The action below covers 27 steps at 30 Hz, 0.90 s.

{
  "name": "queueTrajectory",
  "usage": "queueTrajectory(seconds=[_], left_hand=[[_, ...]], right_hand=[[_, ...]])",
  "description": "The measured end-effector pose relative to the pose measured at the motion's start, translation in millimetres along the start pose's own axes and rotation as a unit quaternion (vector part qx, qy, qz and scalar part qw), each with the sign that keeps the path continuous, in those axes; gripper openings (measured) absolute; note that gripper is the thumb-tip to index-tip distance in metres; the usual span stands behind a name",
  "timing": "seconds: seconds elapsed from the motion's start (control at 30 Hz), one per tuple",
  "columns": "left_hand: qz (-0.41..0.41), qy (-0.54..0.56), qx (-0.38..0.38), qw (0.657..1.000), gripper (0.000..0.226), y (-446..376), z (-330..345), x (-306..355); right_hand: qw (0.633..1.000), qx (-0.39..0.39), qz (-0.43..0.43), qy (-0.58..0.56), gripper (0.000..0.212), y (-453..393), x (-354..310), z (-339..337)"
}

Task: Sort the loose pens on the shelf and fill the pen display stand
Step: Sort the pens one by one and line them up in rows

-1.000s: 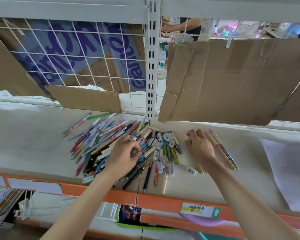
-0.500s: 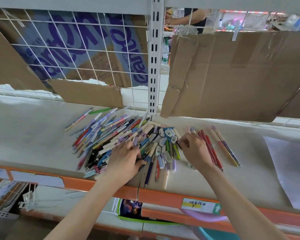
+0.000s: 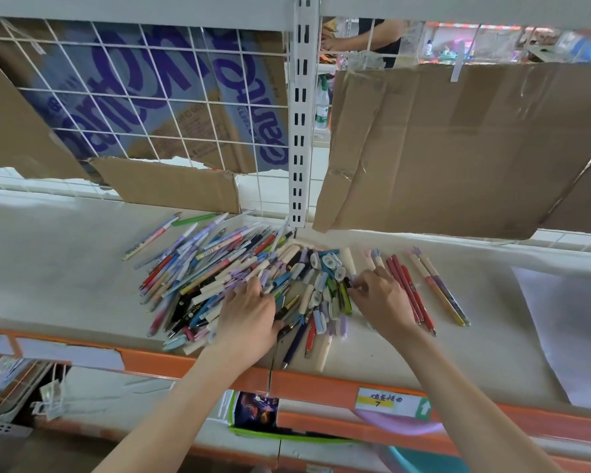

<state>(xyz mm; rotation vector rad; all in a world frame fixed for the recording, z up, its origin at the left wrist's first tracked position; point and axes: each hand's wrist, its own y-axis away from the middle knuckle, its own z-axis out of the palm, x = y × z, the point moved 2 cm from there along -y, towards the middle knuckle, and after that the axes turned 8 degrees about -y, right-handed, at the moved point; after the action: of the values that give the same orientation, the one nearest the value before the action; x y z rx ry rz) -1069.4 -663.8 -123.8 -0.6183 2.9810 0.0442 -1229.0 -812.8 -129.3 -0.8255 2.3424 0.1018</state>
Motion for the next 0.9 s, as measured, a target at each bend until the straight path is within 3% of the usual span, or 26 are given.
queueTrajectory(seconds=[0.17,0.27,0.33,0.4,0.57,0.9], left_hand=[[-0.017,0.078,0.035,0.996,0.030,4,-7,-6],[-0.010,0.216,0.090,0.972,0.018,9,-19,-9],[0.000,0.340,0.081,0.937,0.009,11,-27,-10],[0.003,0.415,0.084,0.906,0.010,14,-32,-10],[0.001,0.464,0.110,0.879,0.016,17,-37,-11],[0.002,0.471,0.134,0.872,0.017,18,-44,-10]], right_hand=[[1.000,0.011,-0.004,-0.029,0.010,2,-4,-6],[0.977,0.014,0.023,-0.210,0.006,3,-11,-13],[0.931,-0.013,0.043,-0.363,0.016,3,-21,-17],[0.902,-0.020,0.050,-0.429,0.019,3,-29,-23],[0.898,-0.043,0.003,-0.437,0.018,7,-46,-30],[0.889,-0.034,-0.009,-0.456,0.019,13,-58,-34]])
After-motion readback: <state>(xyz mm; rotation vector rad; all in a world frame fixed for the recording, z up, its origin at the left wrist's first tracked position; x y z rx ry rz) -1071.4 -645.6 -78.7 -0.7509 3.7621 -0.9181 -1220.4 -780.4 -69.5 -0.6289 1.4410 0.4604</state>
